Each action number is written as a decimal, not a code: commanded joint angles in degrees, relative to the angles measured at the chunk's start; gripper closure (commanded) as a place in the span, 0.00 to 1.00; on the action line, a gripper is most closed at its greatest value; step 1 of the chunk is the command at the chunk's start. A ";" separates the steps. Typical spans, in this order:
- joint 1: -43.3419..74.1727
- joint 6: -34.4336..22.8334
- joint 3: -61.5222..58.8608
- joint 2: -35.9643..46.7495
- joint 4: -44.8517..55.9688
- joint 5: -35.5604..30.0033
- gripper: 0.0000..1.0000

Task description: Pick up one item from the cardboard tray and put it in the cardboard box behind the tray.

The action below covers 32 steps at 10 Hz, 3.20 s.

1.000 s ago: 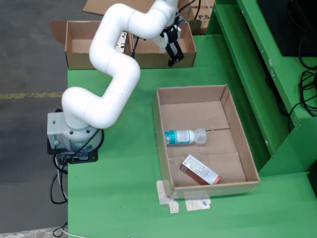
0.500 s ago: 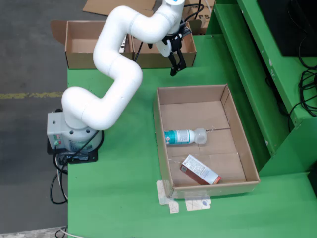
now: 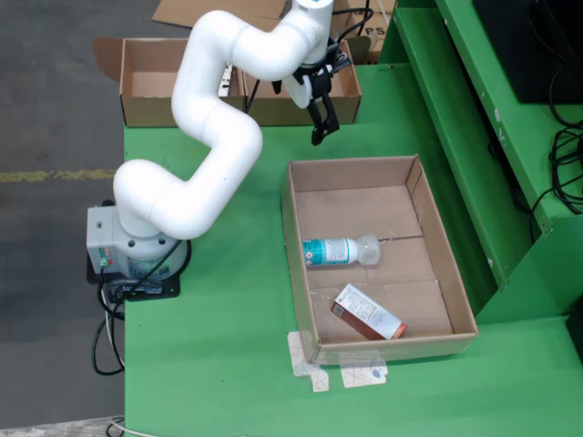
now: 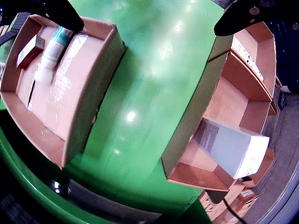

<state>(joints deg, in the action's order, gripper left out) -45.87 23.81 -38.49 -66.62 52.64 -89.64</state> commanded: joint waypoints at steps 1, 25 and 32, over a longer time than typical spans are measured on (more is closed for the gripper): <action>-0.61 2.12 -29.18 2.73 9.74 1.74 0.00; 50.70 -22.23 -39.05 -5.15 14.51 -18.91 0.00; 68.51 -33.37 -20.87 -9.24 -0.91 -27.73 0.00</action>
<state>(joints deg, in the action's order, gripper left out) 3.33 -5.18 -66.09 -77.34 56.86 -114.16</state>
